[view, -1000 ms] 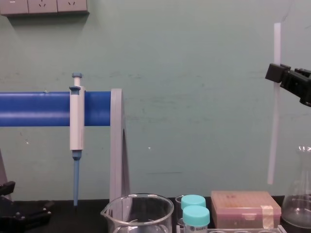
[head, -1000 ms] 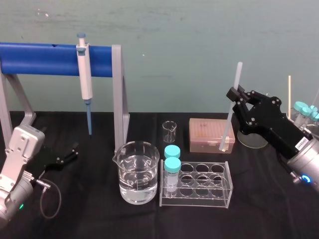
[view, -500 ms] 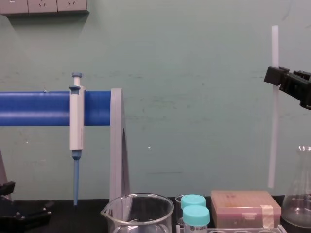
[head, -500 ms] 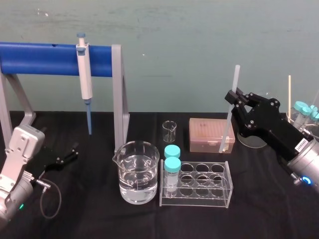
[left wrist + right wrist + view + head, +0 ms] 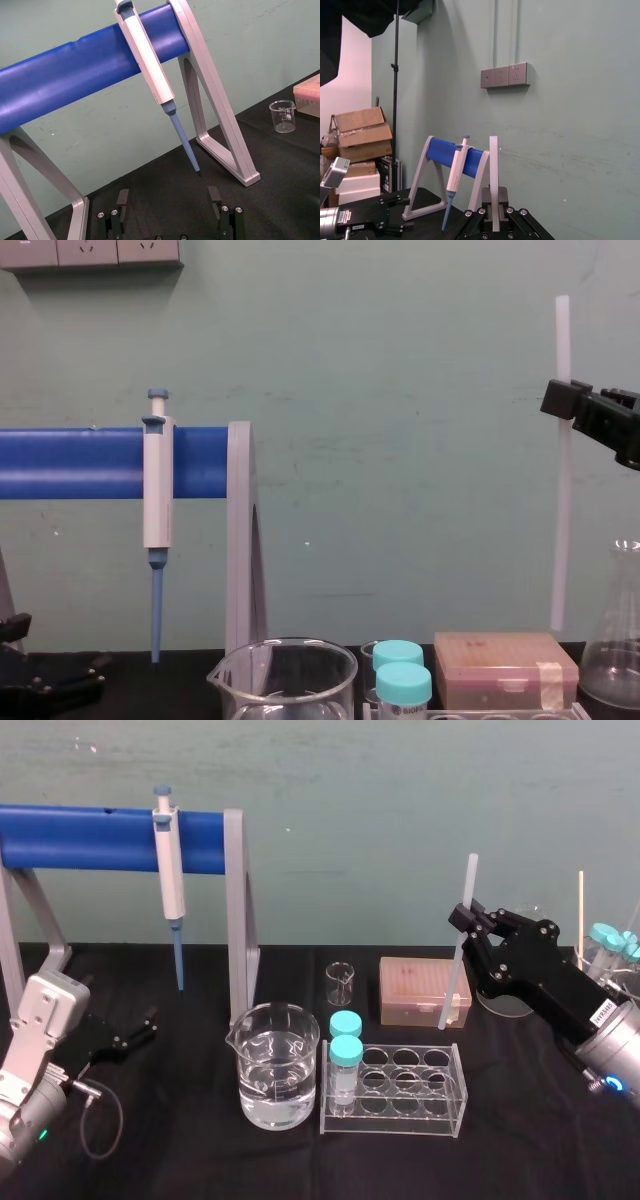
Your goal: Pick up the stirring rod with one hand, then place it down.
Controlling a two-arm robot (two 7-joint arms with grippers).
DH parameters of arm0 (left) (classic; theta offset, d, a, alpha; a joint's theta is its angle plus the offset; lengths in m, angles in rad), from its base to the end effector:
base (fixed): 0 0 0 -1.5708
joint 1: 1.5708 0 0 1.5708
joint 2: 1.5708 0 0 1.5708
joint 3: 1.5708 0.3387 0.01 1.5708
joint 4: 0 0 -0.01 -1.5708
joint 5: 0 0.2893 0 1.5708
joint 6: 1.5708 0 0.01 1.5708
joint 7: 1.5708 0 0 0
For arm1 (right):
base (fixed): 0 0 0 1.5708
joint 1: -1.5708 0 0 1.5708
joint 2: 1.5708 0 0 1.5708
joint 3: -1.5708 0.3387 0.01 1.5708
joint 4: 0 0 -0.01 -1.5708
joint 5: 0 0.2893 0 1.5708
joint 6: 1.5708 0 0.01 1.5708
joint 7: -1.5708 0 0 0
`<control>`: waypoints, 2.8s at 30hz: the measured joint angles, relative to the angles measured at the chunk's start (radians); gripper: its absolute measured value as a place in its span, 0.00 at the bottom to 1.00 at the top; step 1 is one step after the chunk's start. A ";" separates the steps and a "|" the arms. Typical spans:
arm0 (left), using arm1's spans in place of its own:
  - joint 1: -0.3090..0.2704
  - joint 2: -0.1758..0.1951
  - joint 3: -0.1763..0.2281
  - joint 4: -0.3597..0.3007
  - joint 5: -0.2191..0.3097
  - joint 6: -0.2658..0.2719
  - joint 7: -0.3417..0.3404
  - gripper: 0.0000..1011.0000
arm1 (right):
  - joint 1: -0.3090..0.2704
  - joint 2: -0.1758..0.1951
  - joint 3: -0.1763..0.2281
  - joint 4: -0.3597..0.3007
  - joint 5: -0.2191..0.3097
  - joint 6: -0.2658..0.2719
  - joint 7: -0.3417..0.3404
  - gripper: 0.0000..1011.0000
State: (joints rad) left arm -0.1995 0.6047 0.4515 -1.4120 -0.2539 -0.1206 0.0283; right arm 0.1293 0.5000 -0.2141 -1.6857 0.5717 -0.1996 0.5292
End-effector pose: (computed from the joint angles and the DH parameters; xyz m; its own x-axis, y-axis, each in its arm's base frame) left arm 0.3476 0.1155 -0.3378 0.2924 0.8802 0.3737 -0.9552 0.2874 0.0703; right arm 0.3381 -0.0934 -0.2639 0.6798 -0.7243 0.1155 0.6708 0.6776 0.3015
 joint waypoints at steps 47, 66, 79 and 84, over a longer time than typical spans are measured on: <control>0.000 0.000 0.000 0.000 0.000 0.000 0.000 0.99 | 0.009 0.015 -0.016 0.074 0.007 -0.048 0.062 0.07; 0.000 0.000 0.000 0.000 0.000 0.000 0.000 0.99 | 0.008 -0.008 -0.047 0.187 -0.024 -0.097 0.090 0.07; 0.000 0.000 0.000 0.000 0.000 0.000 0.000 0.99 | 0.018 -0.026 -0.065 0.236 -0.064 -0.133 0.099 0.07; 0.000 0.000 0.000 0.000 0.000 0.000 0.000 0.99 | 0.021 -0.035 -0.068 0.259 -0.081 -0.154 0.099 0.07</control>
State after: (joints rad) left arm -0.1995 0.6047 0.4514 -1.4120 -0.2539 -0.1206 0.0283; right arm 0.1498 0.4650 -0.2819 -1.4269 0.4908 -0.3534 0.6280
